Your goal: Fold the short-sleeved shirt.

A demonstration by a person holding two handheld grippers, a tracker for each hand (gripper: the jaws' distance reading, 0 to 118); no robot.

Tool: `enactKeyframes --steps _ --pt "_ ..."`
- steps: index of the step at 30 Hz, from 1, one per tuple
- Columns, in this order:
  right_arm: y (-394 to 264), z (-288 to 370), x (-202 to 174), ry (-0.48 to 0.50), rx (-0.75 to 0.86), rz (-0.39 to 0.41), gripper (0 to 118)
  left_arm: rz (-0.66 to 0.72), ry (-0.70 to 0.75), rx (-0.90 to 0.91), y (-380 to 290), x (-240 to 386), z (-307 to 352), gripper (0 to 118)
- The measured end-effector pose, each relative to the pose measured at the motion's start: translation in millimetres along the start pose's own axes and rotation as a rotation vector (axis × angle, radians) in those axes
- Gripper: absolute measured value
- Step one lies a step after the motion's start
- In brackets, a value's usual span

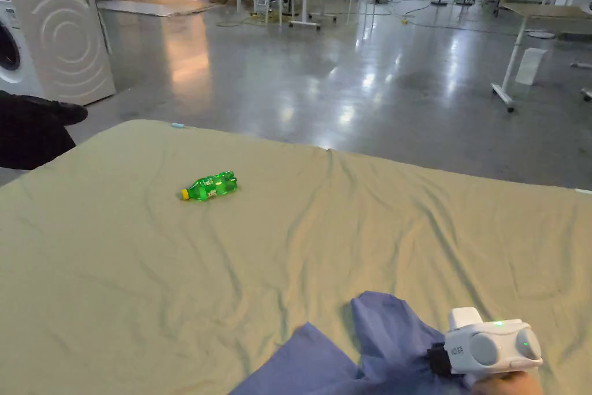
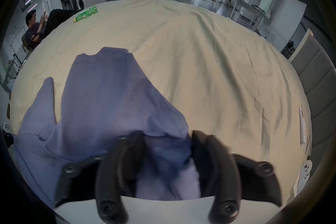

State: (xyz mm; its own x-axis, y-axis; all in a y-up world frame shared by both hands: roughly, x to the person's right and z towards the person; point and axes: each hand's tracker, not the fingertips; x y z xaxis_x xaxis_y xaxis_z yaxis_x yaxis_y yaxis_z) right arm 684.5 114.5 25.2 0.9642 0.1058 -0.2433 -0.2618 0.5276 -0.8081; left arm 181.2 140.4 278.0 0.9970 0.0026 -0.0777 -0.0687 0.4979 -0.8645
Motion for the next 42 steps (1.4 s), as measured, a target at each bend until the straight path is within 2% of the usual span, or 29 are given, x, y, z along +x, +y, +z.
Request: enactKeyframes --steps 1,2,3,5,9,17,19,22,23,26,32,33,42 --pt "0 2 -1 0.034 0.023 -0.005 19 -0.002 0.001 0.001 1 2 -1 8" --pt "0 3 -2 0.037 0.033 -0.009 4 -0.004 0.003 0.000 1 3 -1 8" --pt "1 4 -3 0.046 0.045 -0.011 4 -0.006 0.004 0.000 1 4 -2 8" --pt "4 7 -4 -0.002 0.035 0.003 4 -0.012 0.008 0.006 2 3 -3 8" --pt "1 31 -3 -0.036 0.178 0.015 4 -0.002 0.009 0.053 4 0 2 8" --pt "-3 148 12 -0.142 0.458 -0.064 4 -0.018 -0.021 0.237 38 9 36 8" --pt "1 195 12 -0.178 0.540 -0.046 4 -0.028 -0.024 0.289 53 14 47 8" --pt "3 258 20 -0.242 0.628 -0.074 4 -0.035 -0.049 0.386 84 27 69 8" --pt "5 254 41 -0.261 0.617 -0.116 3 -0.049 -0.050 0.424 97 32 78 8" --pt "13 295 67 -0.322 0.693 -0.115 4 -0.060 -0.043 0.540 134 50 109 8" --pt "18 382 98 -0.435 0.816 -0.181 4 -0.108 -0.093 0.683 221 86 179 8" --pt "20 391 101 -0.453 0.828 -0.164 4 -0.107 -0.093 0.716 234 93 191 8" --pt "49 445 134 -0.513 0.879 -0.199 3 -0.135 -0.124 0.795 335 124 242 8"
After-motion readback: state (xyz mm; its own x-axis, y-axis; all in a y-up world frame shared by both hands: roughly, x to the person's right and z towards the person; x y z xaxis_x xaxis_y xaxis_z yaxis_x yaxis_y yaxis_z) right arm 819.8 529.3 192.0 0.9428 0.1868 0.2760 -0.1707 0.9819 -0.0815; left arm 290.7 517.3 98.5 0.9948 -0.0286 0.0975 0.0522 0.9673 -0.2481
